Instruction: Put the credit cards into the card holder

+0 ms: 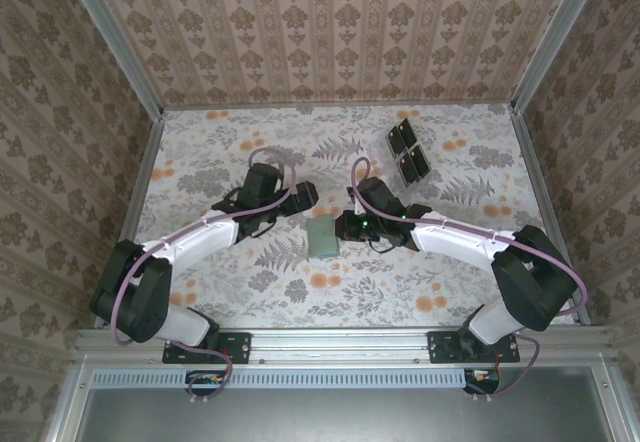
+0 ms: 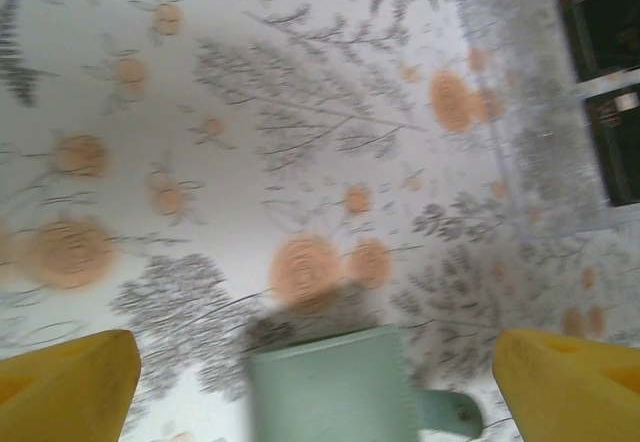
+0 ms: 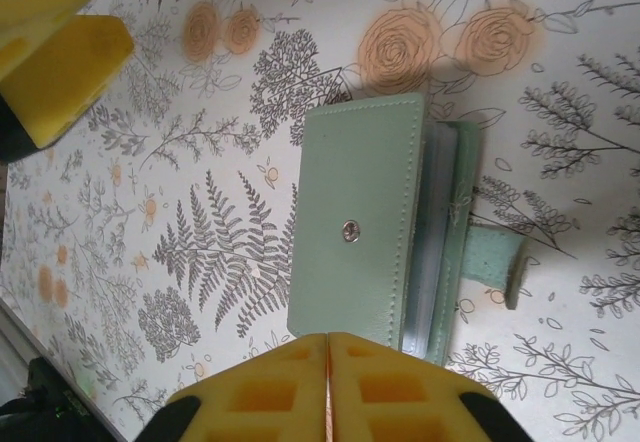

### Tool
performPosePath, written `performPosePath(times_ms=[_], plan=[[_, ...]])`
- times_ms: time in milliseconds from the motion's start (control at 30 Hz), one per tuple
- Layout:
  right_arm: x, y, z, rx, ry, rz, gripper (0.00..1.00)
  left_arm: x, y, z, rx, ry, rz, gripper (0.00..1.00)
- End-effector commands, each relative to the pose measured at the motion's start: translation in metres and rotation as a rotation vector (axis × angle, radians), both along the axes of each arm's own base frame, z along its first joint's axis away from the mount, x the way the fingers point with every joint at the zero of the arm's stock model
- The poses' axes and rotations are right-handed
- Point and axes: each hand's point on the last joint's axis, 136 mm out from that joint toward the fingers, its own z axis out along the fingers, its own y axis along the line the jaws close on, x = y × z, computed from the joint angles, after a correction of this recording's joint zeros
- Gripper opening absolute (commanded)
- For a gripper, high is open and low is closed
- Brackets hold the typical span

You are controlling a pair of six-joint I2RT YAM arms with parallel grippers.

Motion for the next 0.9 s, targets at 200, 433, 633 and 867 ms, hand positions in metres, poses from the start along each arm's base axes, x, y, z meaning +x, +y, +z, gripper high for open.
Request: performPosePath(times_ms=[200,433,633,867], plan=[[-0.007,0.018,-0.026,0.000,0.057,0.041,0.00,-0.021,0.032,-0.034,0.264,0.100,-0.160,1.00],[-0.010,0.028,-0.053,-0.027,0.099,0.060,0.00,-0.018,0.024,-0.046,0.296,0.120,-0.211,1.00],[-0.011,0.025,-0.075,-0.065,0.129,0.056,0.00,-0.015,0.018,-0.050,0.312,0.119,-0.233,1.00],[-0.013,0.023,-0.083,-0.074,0.142,0.053,0.00,-0.013,0.009,-0.055,0.308,0.114,-0.257,1.00]])
